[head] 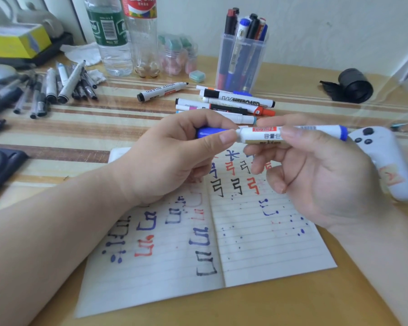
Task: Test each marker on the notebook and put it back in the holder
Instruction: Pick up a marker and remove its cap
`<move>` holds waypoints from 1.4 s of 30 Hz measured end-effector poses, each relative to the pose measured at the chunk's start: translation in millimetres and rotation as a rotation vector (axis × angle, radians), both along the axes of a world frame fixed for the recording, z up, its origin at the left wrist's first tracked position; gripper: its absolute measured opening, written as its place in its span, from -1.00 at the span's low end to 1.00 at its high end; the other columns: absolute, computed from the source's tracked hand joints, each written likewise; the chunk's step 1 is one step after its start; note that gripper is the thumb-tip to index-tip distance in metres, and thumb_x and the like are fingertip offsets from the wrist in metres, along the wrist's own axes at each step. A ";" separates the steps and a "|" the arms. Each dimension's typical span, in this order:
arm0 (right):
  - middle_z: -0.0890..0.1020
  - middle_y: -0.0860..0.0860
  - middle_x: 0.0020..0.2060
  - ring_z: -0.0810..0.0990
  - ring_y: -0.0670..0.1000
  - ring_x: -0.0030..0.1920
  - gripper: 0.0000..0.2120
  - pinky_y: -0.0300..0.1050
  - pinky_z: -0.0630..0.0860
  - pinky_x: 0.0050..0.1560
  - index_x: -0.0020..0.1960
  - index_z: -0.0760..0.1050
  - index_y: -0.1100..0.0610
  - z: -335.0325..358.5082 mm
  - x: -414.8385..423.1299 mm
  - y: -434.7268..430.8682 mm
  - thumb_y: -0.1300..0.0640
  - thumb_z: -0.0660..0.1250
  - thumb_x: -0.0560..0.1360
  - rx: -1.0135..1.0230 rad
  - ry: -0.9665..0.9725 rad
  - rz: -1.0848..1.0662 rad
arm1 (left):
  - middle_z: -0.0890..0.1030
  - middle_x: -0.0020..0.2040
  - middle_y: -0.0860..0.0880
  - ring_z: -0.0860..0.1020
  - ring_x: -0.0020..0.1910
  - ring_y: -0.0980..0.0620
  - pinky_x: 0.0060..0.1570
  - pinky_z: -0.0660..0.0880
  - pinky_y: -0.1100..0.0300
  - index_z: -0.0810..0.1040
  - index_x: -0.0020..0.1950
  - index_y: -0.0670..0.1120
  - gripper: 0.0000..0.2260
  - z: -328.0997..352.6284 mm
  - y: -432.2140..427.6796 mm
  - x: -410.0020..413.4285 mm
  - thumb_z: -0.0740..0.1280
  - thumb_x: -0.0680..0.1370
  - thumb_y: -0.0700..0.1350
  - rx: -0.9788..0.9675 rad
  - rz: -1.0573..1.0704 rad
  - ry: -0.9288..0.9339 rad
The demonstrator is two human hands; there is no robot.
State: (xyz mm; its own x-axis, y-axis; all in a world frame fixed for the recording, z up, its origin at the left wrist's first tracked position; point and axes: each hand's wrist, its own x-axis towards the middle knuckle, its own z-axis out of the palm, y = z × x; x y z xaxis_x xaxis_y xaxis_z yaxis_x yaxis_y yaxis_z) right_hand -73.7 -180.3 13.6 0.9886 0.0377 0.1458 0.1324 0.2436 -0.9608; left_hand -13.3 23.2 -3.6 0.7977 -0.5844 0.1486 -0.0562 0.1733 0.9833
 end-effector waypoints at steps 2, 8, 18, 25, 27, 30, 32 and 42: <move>0.70 0.29 -0.15 0.65 0.18 -0.28 -0.78 -0.18 0.37 -0.54 -0.01 0.69 0.16 -3.1 -0.3 0.3 0.21 0.28 0.48 -0.018 -0.002 0.038 | 0.40 -0.35 -0.10 0.21 -0.45 0.02 -0.36 0.14 0.03 0.61 -0.03 -0.11 -0.93 -0.1 -1.0 -1.0 0.36 0.55 -0.13 0.000 -0.015 -0.002; 0.69 0.25 -0.13 0.61 0.17 -0.30 -0.77 -0.16 0.38 -0.53 0.09 0.66 0.17 -3.7 -0.1 0.0 0.19 0.47 0.44 -0.138 -0.010 0.012 | 0.50 -0.40 0.09 0.24 -0.46 0.05 -0.37 0.21 0.11 0.55 -0.06 -0.15 -0.93 -0.1 -1.5 -2.1 0.36 0.54 -0.15 0.012 -0.011 -0.004; 0.30 -0.17 -0.56 0.18 -0.15 -0.57 -0.78 -0.29 0.16 -0.46 -0.25 0.40 0.00 -2.6 0.4 14.0 0.11 0.28 0.58 -0.284 -0.140 -0.039 | 0.17 -0.47 0.04 0.05 -0.48 0.03 -0.44 0.07 0.26 0.37 -0.24 -0.11 -0.67 9.9 -6.0 -7.2 0.24 0.70 -0.05 0.055 0.238 0.088; 0.22 -0.11 -0.53 0.10 -0.10 -0.55 -0.77 -0.29 0.11 -0.48 -0.25 0.33 0.08 1.3 -5.9 21.8 0.16 0.26 0.57 -0.076 -0.058 0.016 | 0.22 -0.50 0.06 0.11 -0.55 0.05 -0.45 0.13 0.27 0.29 -0.28 -0.09 -0.64 13.1 -8.2 -11.4 0.23 0.71 -0.06 0.029 0.303 0.030; 0.23 -0.06 -0.54 0.12 -0.07 -0.54 -0.81 -0.27 0.14 -0.50 -0.22 0.38 0.10 0.6 -5.1 19.2 0.16 0.31 0.54 -0.075 -0.026 -0.020 | 0.24 -0.49 0.04 0.13 -0.54 0.03 -0.45 0.16 0.26 0.33 -0.28 -0.10 -0.64 9.2 -8.3 -8.7 0.28 0.64 0.03 0.018 0.287 0.010; 0.31 0.09 -0.51 0.27 0.04 -0.51 -0.85 -0.11 0.36 -0.47 -0.10 0.47 0.16 -2.0 -0.9 17.6 0.16 0.44 0.45 -0.085 -0.037 -0.150 | 0.32 -0.45 0.05 0.22 -0.53 0.03 -0.42 0.22 0.24 0.44 -0.24 -0.03 -0.69 1.9 -8.5 -4.4 0.34 0.52 0.17 0.039 0.269 -0.060; 0.47 0.12 -0.44 0.46 0.08 -0.44 -0.81 0.01 0.49 -0.32 -0.01 0.48 0.19 -2.6 2.4 18.4 0.19 0.45 0.45 -0.080 -0.104 -0.220 | 0.41 -0.40 0.09 0.32 -0.50 0.05 -0.42 0.29 0.19 0.49 -0.17 0.04 -0.76 -0.2 -8.5 -4.0 0.37 0.54 0.17 0.066 0.278 -0.151; 0.74 0.08 -0.11 0.68 0.02 -0.13 -0.87 -0.18 0.51 -0.23 0.04 0.56 0.17 12.1 7.3 27.5 0.11 0.38 0.57 -0.373 -0.212 -0.312 | 0.68 -0.17 0.23 0.62 -0.19 0.17 -0.14 0.49 0.37 0.62 -0.12 0.11 -0.89 0.3 -4.3 -7.5 0.54 0.48 -0.02 0.358 0.411 -0.409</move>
State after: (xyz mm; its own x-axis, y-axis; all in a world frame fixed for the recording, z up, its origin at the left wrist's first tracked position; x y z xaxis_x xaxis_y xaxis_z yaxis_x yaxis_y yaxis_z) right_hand -66.4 -152.7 25.7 0.9112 -0.1664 0.3770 0.3452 -0.1914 -0.9188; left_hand -20.7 18.8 -3.4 0.8864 -0.3150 0.3391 -0.4270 -0.2741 0.8617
